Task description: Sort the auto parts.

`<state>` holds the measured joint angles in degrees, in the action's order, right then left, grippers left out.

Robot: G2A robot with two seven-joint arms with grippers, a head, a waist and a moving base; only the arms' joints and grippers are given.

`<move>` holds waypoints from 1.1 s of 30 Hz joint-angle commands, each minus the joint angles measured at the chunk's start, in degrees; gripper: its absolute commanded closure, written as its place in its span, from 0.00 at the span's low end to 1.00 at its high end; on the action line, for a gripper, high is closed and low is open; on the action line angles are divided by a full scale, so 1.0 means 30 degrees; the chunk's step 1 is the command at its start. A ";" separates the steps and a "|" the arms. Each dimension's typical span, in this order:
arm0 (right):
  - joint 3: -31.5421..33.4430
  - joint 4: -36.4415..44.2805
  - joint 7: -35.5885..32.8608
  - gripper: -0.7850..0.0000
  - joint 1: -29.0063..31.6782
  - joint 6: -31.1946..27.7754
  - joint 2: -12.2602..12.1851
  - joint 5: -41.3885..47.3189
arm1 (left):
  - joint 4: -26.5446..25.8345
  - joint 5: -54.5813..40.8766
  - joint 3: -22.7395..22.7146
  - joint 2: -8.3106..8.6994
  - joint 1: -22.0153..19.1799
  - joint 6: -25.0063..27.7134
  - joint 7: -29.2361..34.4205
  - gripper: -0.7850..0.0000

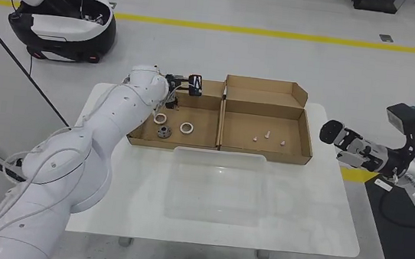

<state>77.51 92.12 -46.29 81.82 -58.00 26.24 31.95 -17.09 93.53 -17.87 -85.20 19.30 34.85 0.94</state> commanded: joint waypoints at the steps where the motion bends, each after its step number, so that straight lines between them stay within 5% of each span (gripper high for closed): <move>1: 0.0000 0.0000 0.0000 0.00 0.0002 0.0000 0.0000 0.0000 | -0.0385 -0.0079 -0.0165 0.0222 -0.0142 0.0470 -0.1002 0.00; 9: 0.0000 0.0000 0.0000 0.00 0.0002 0.0000 0.0000 0.0000 | -0.3356 -0.1019 -0.1545 0.1885 -0.0041 0.2482 -0.5158 0.00; 17: 0.0000 0.0000 0.0000 0.00 0.0002 0.0000 0.0000 0.0000 | -1.0052 -0.1380 -0.4645 0.5150 0.1855 0.4373 -0.6373 0.00; 25: 0.0000 0.0000 0.0000 0.00 0.0002 0.0000 0.0000 0.0000 | -2.1405 -0.3773 -1.2187 0.9095 0.8058 0.7441 -0.1865 0.00; 33: 0.0000 0.0000 0.0000 0.00 0.0002 0.0000 0.0000 0.0000 | -2.9208 -0.8398 -1.8173 1.1169 1.4311 0.7717 0.2158 0.00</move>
<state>77.51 92.12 -46.29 81.82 -58.00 26.24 31.95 -102.28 70.43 -70.49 -52.29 60.12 58.00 6.19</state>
